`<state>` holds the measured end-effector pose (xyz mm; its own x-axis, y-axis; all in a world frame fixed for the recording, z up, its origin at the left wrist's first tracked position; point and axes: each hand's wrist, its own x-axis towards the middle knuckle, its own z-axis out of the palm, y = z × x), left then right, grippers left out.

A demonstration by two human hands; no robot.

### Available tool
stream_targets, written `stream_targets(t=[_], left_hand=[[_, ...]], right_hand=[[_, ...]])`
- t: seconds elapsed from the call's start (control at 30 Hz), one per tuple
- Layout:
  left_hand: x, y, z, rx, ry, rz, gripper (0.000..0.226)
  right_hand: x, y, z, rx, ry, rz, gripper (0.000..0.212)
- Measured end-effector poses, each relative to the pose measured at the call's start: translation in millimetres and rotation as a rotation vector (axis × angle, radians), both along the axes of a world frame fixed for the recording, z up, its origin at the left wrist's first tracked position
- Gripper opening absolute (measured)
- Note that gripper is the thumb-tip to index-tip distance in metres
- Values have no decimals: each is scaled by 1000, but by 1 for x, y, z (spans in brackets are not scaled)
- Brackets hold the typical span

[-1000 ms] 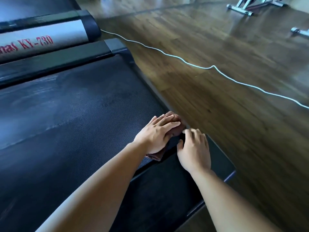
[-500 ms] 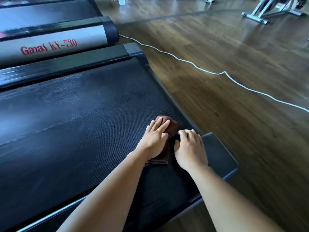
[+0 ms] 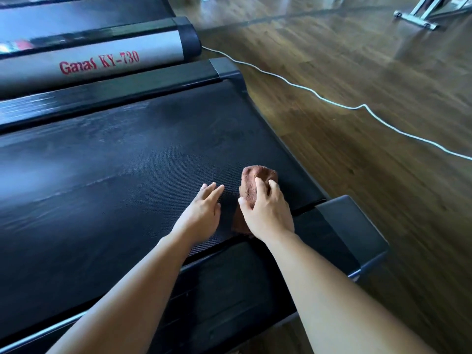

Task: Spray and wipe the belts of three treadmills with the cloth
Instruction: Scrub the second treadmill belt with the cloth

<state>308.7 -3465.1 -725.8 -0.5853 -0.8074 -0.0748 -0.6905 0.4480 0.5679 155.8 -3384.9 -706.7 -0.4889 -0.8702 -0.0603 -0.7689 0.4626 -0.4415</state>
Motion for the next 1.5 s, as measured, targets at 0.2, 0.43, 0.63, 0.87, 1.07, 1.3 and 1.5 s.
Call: stream_targets(t=[0.2,0.43,0.63,0.87,1.07,1.3,1.5], left_hand=[[36,-9,-9,-101,-39,86,52],[67,-13,-22,-170,-55,97,49],[80,-11,-27,-149,-14,144,45],[97,0,-15,-111,-11,199,43],[126,7,6,-100,-52,225,43],[156,24,39,-62,-79,263,43],[186,45,67,-37,-132,235,39]], right_hand=[[21,-14,-12,25,96,168,71],[34,-30,-31,-26,145,133,78],[33,-30,-42,-31,155,151,79],[36,-31,-34,-59,80,137,73],[47,-22,-12,-42,-10,139,67],[82,0,20,-84,-80,141,66],[119,16,53,-130,-122,196,65]])
